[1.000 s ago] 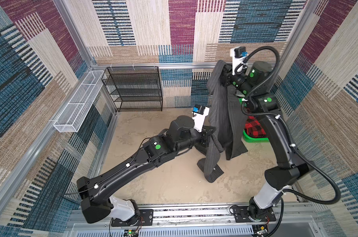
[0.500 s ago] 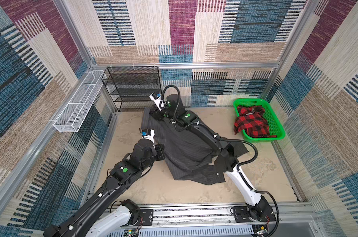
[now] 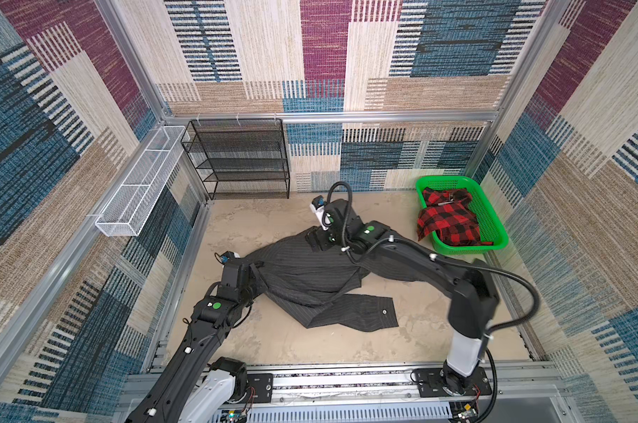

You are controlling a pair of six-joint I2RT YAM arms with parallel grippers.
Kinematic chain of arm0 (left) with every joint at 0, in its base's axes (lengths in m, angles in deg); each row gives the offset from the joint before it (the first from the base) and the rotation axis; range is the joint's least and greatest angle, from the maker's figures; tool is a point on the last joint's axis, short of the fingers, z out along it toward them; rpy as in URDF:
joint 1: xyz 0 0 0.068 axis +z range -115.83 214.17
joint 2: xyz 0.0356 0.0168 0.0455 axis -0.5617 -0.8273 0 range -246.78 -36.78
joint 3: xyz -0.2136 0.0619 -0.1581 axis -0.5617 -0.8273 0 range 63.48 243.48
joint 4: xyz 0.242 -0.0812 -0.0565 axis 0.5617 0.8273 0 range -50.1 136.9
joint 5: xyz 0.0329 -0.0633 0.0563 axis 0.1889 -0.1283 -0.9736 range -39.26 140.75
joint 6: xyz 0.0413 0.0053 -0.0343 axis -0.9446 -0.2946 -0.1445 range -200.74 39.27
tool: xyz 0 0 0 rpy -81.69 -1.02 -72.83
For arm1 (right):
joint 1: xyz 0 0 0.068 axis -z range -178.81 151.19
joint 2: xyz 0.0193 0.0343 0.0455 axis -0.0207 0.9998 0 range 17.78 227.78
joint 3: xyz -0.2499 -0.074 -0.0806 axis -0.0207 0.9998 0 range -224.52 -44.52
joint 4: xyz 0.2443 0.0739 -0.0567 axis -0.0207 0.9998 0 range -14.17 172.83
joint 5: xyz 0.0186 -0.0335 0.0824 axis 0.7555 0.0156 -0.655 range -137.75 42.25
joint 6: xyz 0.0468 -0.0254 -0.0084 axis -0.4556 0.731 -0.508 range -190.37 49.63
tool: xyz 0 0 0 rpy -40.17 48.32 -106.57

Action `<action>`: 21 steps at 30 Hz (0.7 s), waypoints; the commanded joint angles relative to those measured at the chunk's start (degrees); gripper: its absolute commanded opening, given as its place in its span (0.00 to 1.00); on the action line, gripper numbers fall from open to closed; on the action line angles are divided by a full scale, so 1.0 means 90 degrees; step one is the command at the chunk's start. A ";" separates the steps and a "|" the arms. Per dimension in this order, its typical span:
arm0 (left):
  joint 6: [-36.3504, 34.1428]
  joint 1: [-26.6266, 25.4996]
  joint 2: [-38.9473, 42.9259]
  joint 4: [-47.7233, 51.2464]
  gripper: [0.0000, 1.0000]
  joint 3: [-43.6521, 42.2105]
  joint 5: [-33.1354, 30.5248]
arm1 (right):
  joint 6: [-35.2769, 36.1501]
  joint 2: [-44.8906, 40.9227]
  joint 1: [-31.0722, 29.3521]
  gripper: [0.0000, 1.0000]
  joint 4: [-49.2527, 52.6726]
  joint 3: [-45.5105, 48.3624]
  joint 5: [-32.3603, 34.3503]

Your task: Fold and stack the long sleeve shirts

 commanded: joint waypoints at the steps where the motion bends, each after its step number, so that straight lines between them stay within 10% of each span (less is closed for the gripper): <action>1: 0.0153 0.0139 -0.0022 -0.0088 0.00 0.0013 0.0286 | -0.0944 -0.0892 0.0008 0.93 -0.0117 0.1454 0.0781; 8: -0.0006 0.0164 -0.0218 0.0011 0.00 0.0357 0.0605 | -0.2316 -0.2328 0.0009 0.84 -0.0484 0.3761 0.0871; 21: -0.0105 0.0167 -0.0343 0.0261 0.00 0.0912 0.0694 | -0.2430 -0.2529 -0.0098 0.73 -0.0741 0.4945 0.0552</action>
